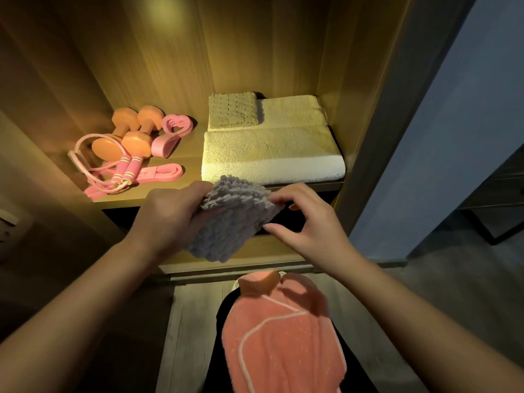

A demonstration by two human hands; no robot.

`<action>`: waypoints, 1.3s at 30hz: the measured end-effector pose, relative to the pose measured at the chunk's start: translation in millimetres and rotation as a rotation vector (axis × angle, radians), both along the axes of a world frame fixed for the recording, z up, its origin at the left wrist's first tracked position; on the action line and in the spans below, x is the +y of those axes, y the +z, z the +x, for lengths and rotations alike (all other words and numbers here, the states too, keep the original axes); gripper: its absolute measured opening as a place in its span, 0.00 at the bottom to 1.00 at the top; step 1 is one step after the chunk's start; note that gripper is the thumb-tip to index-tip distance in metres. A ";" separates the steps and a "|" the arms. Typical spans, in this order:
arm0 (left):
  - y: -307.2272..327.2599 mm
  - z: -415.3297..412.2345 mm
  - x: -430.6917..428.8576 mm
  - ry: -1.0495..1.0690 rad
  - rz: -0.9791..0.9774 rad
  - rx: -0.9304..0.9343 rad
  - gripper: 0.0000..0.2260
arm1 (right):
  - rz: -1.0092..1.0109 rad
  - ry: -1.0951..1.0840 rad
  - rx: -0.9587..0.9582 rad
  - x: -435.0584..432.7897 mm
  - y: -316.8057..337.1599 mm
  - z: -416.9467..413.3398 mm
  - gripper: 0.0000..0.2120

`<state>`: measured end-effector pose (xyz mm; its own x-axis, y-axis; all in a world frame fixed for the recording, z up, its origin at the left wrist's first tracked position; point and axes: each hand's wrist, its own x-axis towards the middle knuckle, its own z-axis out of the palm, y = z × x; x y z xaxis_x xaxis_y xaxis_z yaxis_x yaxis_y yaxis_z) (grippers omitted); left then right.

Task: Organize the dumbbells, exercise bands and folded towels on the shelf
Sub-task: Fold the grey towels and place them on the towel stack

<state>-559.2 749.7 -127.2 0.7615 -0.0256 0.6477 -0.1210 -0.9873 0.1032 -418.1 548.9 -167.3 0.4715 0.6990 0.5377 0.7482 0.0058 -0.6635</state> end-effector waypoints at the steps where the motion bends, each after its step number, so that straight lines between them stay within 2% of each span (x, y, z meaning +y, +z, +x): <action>1: 1.4 0.3 1.1 -0.027 0.033 -0.016 0.19 | -0.016 -0.002 -0.008 0.3 0.7 -0.3 0.15; 8: 2.7 -0.3 4.9 -0.087 0.168 -0.014 0.17 | -0.088 0.061 -0.129 -1.3 9.2 -7.4 0.07; 10: 2.3 0.4 4.6 -0.099 0.181 -0.013 0.16 | -0.121 0.124 -0.089 -2.4 14.4 -11.4 0.11; 12: 4.0 0.8 3.5 -0.109 0.203 -0.019 0.16 | -0.139 0.181 -0.026 -2.5 20.8 -11.8 0.09; 14: 7.5 1.2 3.3 -0.116 0.227 -0.017 0.16 | -0.217 0.219 0.112 -0.9 26.0 -8.8 0.08; 17: 10.5 3.1 3.7 -0.131 0.233 0.017 0.16 | -0.391 0.348 0.425 0.7 35.7 -2.1 0.13; 20: 10.5 4.7 3.4 -0.140 0.228 0.019 0.15 | -0.491 0.477 0.421 4.5 46.1 -3.1 0.17; 22: 12.8 5.5 2.3 -0.161 0.211 0.009 0.12 | -0.518 0.596 0.579 5.4 53.7 -2.1 0.14; 24: 15.9 7.2 1.1 -0.180 0.213 0.009 0.11 | -0.642 0.714 0.671 6.2 58.8 -0.2 0.09; 26: 16.7 9.7 -1.5 -0.190 0.229 0.023 0.10 | -0.741 0.807 0.630 9.3 63.3 0.6 0.09; 27: 16.5 10.7 -2.9 -0.193 0.227 0.036 0.09 | -0.756 0.864 0.596 11.0 65.4 -0.8 0.04; 28: 16.9 11.3 -4.5 -0.189 0.218 0.049 0.09 | -0.763 0.901 0.581 12.9 66.4 -1.3 0.06; 30: 18.7 11.6 -5.8 -0.169 0.164 0.072 0.16 | -0.740 0.919 0.678 14.1 63.2 -1.2 0.06; 32: 20.6 12.2 -5.3 -0.157 0.118 0.087 0.17 | -0.785 0.969 0.887 14.3 57.8 -2.1 0.13; 35: 19.8 15.2 -8.0 -0.161 0.171 0.097 0.09 | -0.853 0.970 1.075 13.6 50.0 2.6 0.14; 37: 20.7 17.7 -12.2 -0.166 0.179 0.089 0.08 | -0.839 0.940 1.134 11.5 47.3 7.3 0.06; 39: 22.3 19.6 -13.6 -0.167 0.188 0.087 0.08 | -0.818 0.920 1.214 12.1 41.3 7.1 0.10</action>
